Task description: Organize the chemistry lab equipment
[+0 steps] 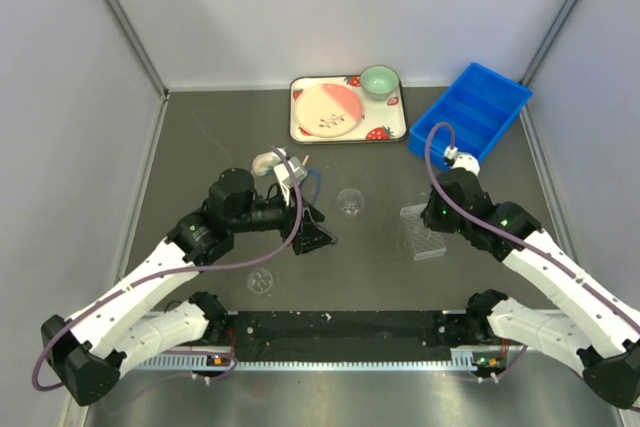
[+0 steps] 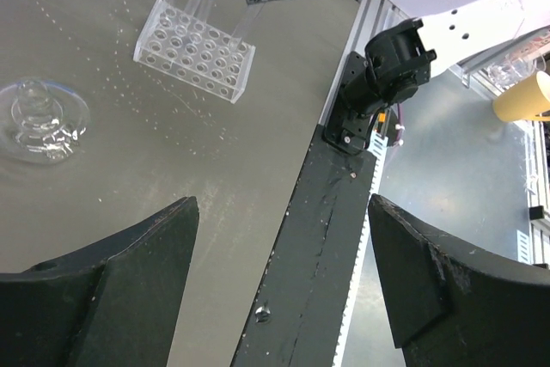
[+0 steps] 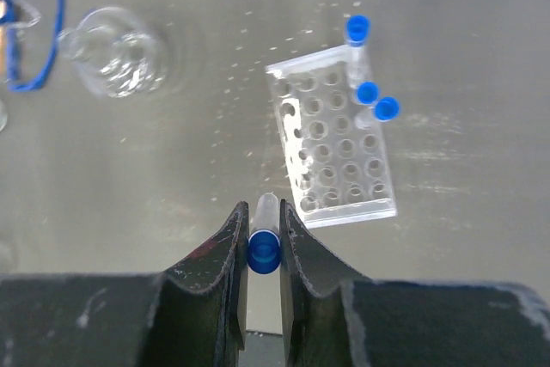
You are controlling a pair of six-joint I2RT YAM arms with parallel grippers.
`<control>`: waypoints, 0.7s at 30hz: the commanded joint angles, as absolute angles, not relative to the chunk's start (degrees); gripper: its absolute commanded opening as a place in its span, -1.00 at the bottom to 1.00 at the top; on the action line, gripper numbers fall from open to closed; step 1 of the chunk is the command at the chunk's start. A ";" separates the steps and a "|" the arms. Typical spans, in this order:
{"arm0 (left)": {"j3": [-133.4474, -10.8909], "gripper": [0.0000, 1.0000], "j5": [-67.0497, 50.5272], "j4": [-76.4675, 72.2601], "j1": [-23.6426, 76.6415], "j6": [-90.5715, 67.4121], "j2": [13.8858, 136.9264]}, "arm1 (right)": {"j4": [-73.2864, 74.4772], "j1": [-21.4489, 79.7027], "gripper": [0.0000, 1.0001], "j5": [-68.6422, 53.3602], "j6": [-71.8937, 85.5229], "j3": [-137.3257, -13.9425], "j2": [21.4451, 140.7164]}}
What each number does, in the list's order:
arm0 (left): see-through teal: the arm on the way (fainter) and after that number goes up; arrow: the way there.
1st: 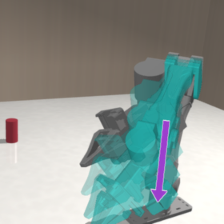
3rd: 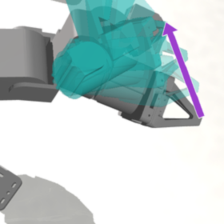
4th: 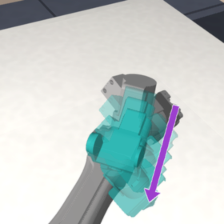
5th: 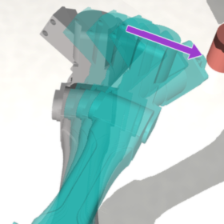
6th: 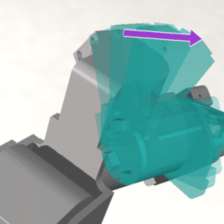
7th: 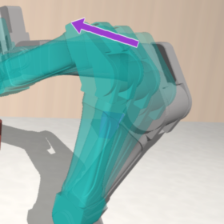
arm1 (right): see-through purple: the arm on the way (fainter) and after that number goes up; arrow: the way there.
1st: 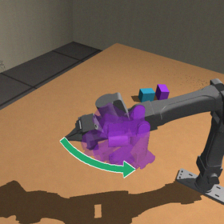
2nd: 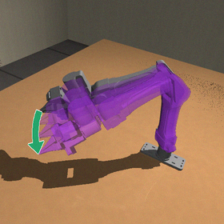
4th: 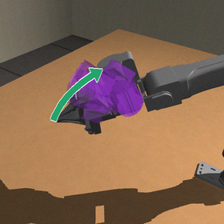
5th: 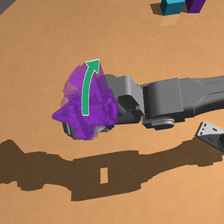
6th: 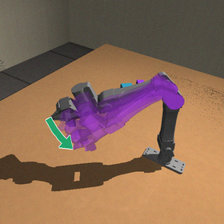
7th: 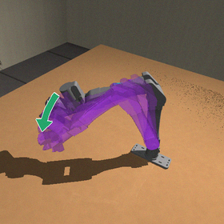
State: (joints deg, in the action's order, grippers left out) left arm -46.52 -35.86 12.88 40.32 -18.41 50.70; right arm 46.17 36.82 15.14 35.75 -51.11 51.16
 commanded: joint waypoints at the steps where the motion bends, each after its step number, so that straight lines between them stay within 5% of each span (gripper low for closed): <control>1: -45.62 0.69 -35.24 12.92 40.17 -17.40 49.92 | 48.25 36.21 -1.00 27.14 41.47 -49.14 50.01; 21: -44.47 0.67 -36.91 11.69 40.17 -17.58 50.27 | 45.53 32.34 -1.00 32.87 46.14 -43.77 51.06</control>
